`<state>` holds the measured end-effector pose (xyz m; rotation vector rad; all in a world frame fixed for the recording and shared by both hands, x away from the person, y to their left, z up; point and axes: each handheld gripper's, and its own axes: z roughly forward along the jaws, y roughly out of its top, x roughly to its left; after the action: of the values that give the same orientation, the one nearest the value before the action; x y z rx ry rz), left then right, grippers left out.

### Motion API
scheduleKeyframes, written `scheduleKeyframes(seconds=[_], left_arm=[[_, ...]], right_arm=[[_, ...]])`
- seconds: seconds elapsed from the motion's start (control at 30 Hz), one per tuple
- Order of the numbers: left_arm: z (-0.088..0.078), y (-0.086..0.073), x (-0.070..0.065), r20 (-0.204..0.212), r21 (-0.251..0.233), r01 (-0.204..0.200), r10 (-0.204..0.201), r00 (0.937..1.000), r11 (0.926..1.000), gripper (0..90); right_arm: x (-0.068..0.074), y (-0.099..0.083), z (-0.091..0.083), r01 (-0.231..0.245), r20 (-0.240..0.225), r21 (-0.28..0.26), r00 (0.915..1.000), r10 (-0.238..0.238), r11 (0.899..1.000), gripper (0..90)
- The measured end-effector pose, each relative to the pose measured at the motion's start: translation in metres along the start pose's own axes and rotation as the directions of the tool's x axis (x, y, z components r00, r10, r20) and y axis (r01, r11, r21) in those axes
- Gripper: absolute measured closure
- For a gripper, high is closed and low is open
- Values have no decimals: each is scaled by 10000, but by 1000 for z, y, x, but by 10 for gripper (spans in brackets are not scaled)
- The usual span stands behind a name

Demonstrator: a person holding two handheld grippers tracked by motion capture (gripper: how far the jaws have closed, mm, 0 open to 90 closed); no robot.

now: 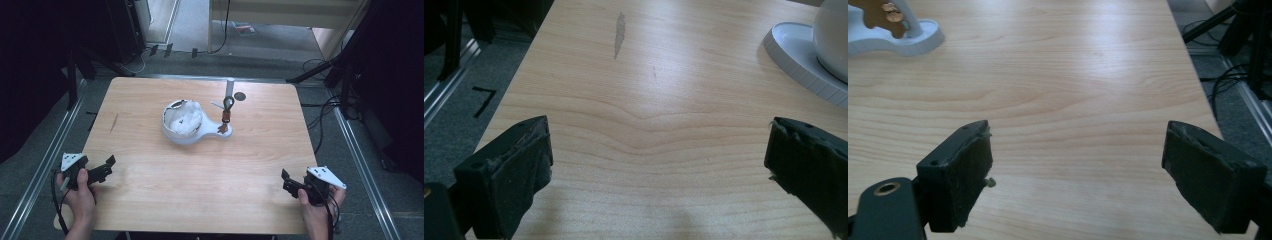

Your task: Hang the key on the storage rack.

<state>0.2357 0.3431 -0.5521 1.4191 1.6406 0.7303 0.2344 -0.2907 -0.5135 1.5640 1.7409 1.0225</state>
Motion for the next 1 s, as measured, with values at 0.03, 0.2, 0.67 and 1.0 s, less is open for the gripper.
scheduleKeyframes(seconds=[0.03,0.2,0.67,1.0], left_arm=[[0,0,0,6,5,-2,2,10000,10000,0],[0,0,0,69,-24,-54,54,10000,10000,0],[0,0,1,198,-59,84,-83,9998,9999,0],[0,0,4,155,-22,325,-324,9994,9995,0]], right_arm=[[-2,-2,-1,24,77,-33,10000,-24,10000,133],[-17,-13,-5,-111,188,-71,9998,112,9999,133],[-64,-33,-19,-1343,-474,-194,9900,1332,9908,136],[-70,-35,-17,-1763,-1893,-237,9673,1687,9841,147]])
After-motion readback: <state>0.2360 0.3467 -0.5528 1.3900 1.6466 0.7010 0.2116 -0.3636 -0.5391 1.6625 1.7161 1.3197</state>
